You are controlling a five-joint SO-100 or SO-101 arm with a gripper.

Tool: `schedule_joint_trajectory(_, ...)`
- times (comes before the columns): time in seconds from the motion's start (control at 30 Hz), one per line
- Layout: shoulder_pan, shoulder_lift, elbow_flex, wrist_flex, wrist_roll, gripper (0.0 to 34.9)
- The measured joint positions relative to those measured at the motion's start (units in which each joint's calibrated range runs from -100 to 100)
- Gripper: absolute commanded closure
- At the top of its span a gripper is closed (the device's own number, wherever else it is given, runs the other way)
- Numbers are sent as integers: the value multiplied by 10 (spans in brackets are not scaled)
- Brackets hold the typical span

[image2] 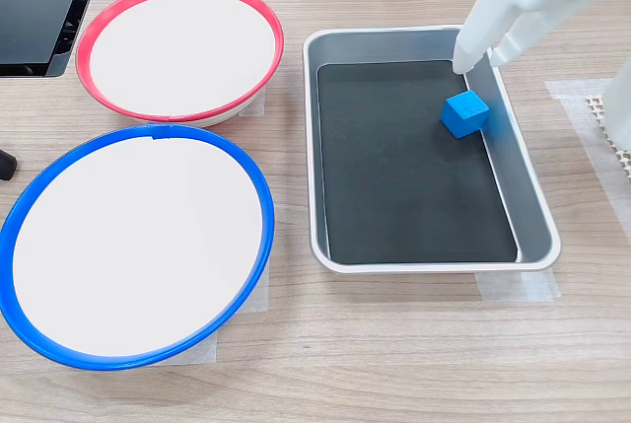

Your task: Move a blue block from tray to blue dish

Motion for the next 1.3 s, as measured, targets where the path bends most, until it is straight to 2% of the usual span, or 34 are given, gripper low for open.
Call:
schedule_joint_trajectory(0.17,16,39,0,-5,35,146)
schedule_joint_trajectory(0.7,11,147,38,-111,92,168)
schedule_joint_trajectory(0.73,4,161,40,-116,100,176)
schedule_joint_trajectory(0.8,-1,173,40,-125,102,227)
schedule_joint_trajectory(0.9,-12,185,44,-137,107,282)
schedule_joint_trajectory(0.97,-20,193,46,-141,107,346)
schedule_joint_trajectory(1.17,-40,200,43,-151,105,346)
schedule_joint_trajectory(1.3,-92,210,-43,-124,66,346)
